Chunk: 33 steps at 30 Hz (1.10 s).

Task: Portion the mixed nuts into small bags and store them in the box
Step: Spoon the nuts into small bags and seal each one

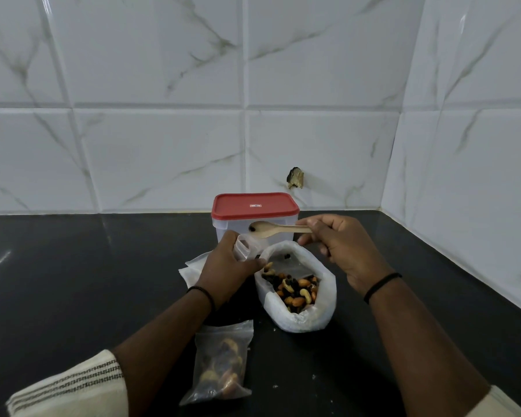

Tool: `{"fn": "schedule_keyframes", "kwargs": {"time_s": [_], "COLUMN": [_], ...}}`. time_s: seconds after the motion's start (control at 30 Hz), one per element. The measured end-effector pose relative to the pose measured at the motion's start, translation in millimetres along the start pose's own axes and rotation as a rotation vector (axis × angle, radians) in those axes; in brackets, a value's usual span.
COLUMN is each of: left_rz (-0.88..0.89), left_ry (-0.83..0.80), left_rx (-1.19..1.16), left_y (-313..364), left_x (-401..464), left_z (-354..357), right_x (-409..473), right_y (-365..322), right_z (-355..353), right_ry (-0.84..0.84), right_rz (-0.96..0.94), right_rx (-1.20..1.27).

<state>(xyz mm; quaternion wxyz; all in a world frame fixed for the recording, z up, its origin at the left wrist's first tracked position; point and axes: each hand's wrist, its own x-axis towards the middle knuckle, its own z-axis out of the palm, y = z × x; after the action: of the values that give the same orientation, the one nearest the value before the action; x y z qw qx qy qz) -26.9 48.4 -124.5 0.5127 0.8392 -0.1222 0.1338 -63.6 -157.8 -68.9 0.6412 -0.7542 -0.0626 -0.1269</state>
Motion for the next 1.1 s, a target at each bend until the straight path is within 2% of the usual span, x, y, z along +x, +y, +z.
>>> {"fn": "schedule_keyframes", "kwargs": {"time_s": [0.1, 0.2, 0.27, 0.47, 0.8, 0.93, 1.1], "left_rz": [0.016, 0.047, 0.044, 0.023, 0.033, 0.031, 0.029], "left_ry": [-0.006, -0.02, -0.033, -0.053, -0.043, -0.034, -0.022], "left_rx": [0.054, 0.17, 0.215, 0.27, 0.237, 0.233, 0.203], "left_y": [0.2, -0.7, -1.9, -4.2, -7.6, -8.0, -5.6], "left_x": [-0.2, -0.3, 0.1, 1.0, 2.7, 2.7, 1.7], "left_z": [0.0, -0.1, 0.1, 0.0, 2.6, 2.3, 2.0], "right_x": [3.7, 9.3, 10.9, 12.1, 10.0, 8.8, 12.2], "right_y": [5.0, 17.1, 22.7, 27.0, 22.8, 18.2, 27.9], "right_z": [-3.9, -9.0, -8.7, 0.7, -1.4, -0.6, -6.4], "right_ry": [0.173, 0.288, 0.27, 0.053, -0.037, -0.092, -0.009], "right_rz": [0.037, 0.065, 0.074, 0.106, 0.206, 0.327, 0.443], "right_rx": [-0.074, -0.335, -0.453, -0.536, -0.4, -0.353, -0.233]}}
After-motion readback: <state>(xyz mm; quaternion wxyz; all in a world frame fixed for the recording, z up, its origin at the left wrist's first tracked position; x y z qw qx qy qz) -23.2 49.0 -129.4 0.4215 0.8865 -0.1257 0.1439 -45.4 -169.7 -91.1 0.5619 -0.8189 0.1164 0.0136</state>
